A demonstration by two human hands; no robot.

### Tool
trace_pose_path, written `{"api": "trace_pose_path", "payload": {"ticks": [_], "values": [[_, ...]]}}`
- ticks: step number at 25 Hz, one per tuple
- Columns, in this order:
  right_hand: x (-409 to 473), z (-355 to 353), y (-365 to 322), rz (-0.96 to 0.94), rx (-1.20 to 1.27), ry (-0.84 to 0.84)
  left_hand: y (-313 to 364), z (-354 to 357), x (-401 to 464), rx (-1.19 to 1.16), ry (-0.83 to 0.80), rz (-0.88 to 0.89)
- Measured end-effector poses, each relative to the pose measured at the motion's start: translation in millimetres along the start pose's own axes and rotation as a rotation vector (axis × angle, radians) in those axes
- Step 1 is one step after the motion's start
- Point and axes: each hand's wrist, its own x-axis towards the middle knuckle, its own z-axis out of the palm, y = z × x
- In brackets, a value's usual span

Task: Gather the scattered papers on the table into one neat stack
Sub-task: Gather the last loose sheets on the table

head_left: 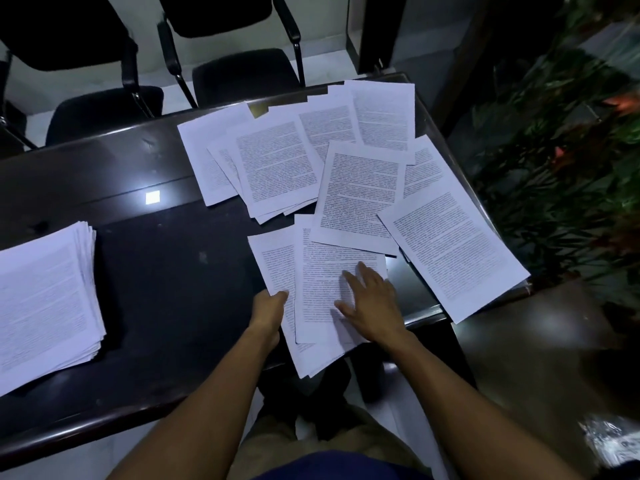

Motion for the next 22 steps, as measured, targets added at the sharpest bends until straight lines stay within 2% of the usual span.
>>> {"api": "trace_pose_path", "payload": {"ticks": [3, 8, 11, 14, 16, 19, 20, 22], "values": [[-6.2, 1.8, 8.2, -0.11, -0.109, -0.174, -0.4, 1.4, -0.8, -0.104, -0.065, -0.043], [-5.7, 6.4, -8.7, -0.28, -0.06, -0.216, -2.0, 0.1, 4.7, -0.028, -0.067, -0.022], [-4.0, 3.0, -9.1, -0.249, 0.217, -0.092, 4.8, -7.7, 6.5, 0.029, -0.079, -0.011], [-0.6, -8.0, -4.9, 0.046, 0.412, 0.131, 16.8, -32.3, 2.9, 0.016, -0.144, -0.022], [-0.8, -21.2, -17.5, 0.19, 0.563, 0.084, 26.2, -55.3, -2.2, -0.019, -0.188, -0.03], [-1.6, -39.1, -49.9, 0.23, 1.127, -0.147, 36.7, -84.2, -7.8, -0.08, -0.253, -0.014], [-1.6, -40.7, -61.6, 0.207, 1.247, -0.194, 40.0, -91.1, -9.4, -0.099, -0.266, 0.0], [3.5, -41.2, -84.8, 0.147, 1.256, -0.178, 49.5, -99.5, -10.2, -0.151, -0.285, 0.032]]}}
